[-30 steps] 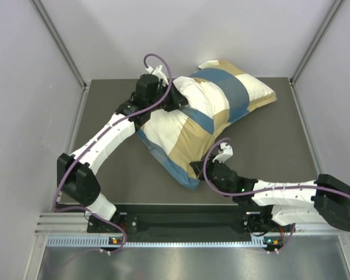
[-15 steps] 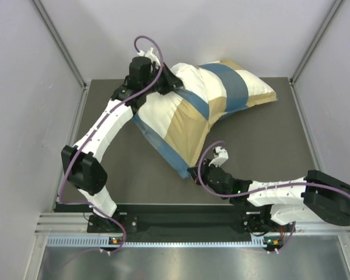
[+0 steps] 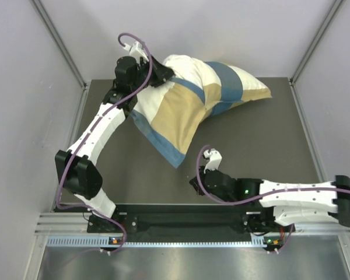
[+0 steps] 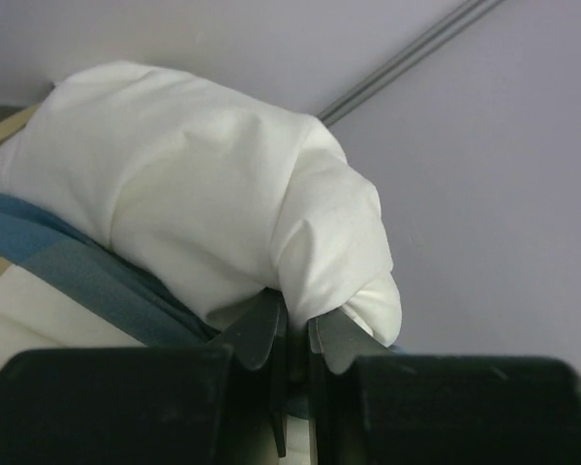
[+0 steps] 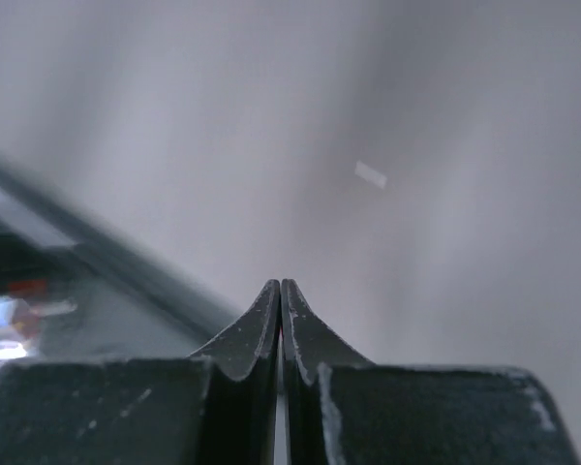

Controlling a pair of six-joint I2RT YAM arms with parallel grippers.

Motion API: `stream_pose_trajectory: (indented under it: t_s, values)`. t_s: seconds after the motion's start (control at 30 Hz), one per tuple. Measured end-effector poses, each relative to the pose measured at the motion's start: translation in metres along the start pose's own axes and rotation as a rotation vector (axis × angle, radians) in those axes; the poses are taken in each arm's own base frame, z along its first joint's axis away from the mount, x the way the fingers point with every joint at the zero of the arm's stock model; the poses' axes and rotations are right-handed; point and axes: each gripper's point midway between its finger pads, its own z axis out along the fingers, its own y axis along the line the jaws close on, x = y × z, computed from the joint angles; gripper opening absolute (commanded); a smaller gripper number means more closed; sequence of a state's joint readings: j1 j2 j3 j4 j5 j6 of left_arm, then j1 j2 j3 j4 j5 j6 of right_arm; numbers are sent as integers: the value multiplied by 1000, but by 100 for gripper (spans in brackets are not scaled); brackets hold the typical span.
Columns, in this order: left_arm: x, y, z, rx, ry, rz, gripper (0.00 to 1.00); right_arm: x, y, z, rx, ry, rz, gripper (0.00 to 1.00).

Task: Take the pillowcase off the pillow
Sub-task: Pull out the pillow

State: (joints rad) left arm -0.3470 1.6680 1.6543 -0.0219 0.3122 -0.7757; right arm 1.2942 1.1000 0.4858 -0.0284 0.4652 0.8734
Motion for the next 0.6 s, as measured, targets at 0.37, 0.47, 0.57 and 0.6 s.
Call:
stream_pose_trajectory:
  t_s: [0.37, 0.47, 0.57, 0.6]
  values:
    - [96, 44, -78, -27, 197, 123, 0, -166, 73, -131, -137, -322, -146, 96]
    - [113, 53, -92, -32, 238, 162, 0, -205, 59, -127, -35, -390, -201, 100]
    - [122, 58, -100, -33, 265, 192, 0, -231, 43, -103, 68, -411, -265, 100]
    - [124, 58, -103, -32, 273, 202, 0, -235, 39, -92, 92, -401, -296, 100]
